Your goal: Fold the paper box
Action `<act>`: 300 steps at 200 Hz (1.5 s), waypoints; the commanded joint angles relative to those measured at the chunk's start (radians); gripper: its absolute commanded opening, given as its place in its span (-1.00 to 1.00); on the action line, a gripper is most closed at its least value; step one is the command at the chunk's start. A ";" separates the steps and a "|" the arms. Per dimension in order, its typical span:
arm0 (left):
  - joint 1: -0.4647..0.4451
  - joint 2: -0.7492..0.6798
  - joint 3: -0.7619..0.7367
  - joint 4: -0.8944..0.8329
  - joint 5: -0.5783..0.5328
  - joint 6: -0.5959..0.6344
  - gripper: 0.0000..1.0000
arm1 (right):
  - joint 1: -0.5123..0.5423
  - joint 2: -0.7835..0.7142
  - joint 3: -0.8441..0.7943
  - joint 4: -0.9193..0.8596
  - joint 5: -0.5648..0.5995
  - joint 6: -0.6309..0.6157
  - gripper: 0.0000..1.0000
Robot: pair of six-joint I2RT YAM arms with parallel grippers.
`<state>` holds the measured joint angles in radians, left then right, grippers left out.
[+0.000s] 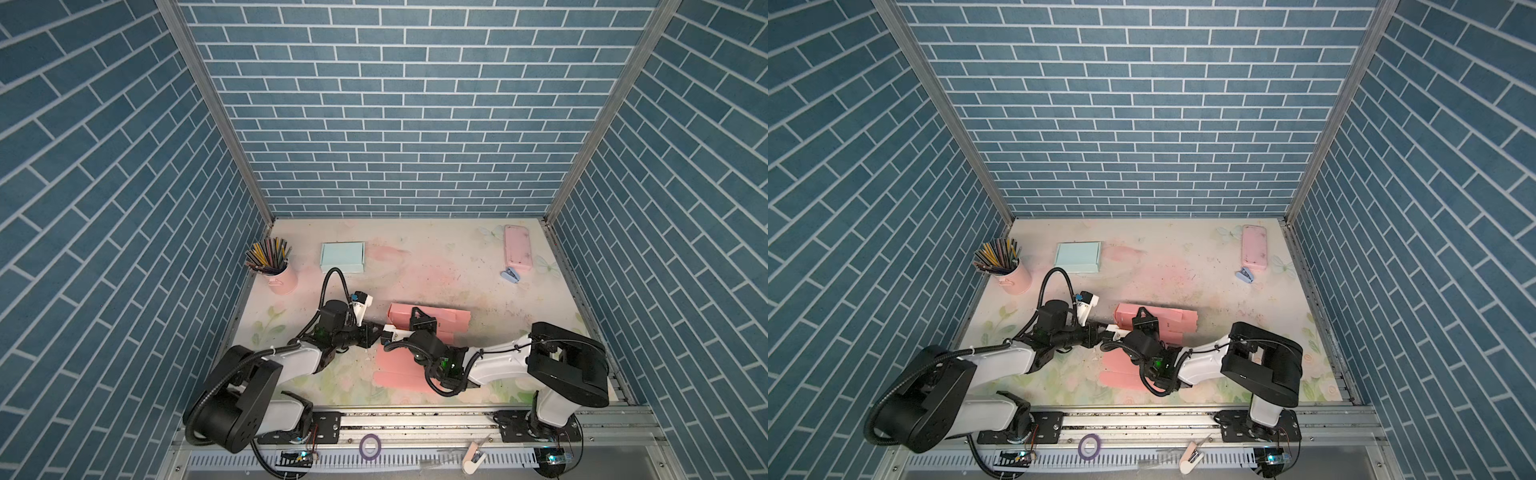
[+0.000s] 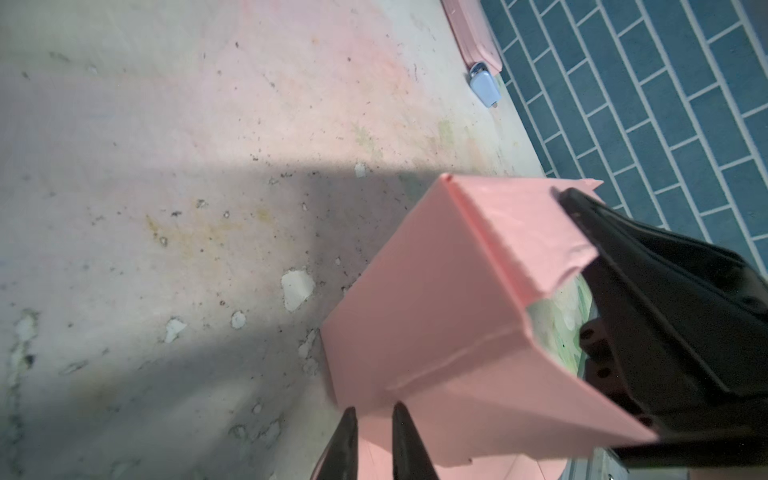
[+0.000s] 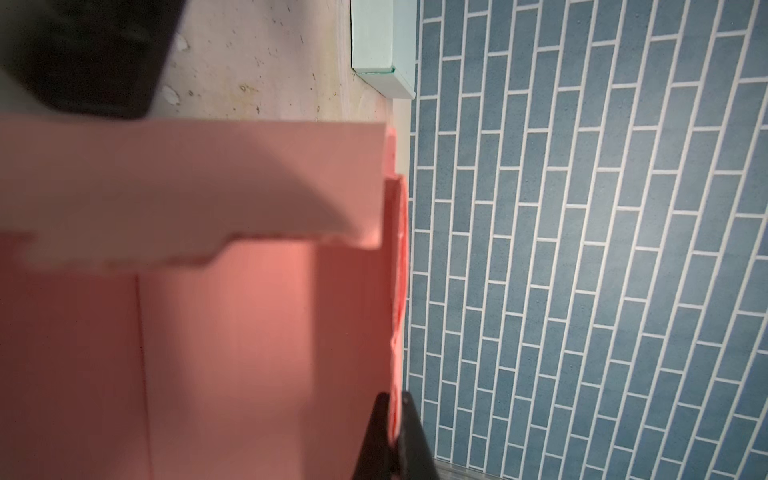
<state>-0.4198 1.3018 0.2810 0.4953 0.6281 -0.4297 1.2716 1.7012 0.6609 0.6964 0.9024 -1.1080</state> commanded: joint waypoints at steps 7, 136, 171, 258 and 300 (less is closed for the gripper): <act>-0.024 -0.043 -0.040 0.080 -0.048 0.014 -0.49 | 0.013 -0.022 -0.012 0.002 -0.003 -0.032 -1.00; -0.115 0.023 -0.006 0.197 -0.220 0.152 -0.21 | 0.042 -0.046 -0.008 -0.055 0.000 0.015 -1.00; -0.155 0.045 -0.023 0.251 -0.273 0.166 -0.39 | 0.058 -0.037 -0.003 -0.070 0.006 0.044 -1.00; -0.218 0.056 -0.069 0.345 -0.375 0.216 -0.64 | 0.100 -0.078 0.029 -0.202 0.022 0.192 -0.83; -0.237 -0.074 -0.093 0.281 -0.467 0.275 -0.69 | 0.157 -0.270 0.104 -0.545 -0.064 0.583 -0.15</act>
<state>-0.6468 1.2945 0.2024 0.7830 0.2295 -0.2020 1.4014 1.5589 0.7059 0.3717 0.9070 -0.8062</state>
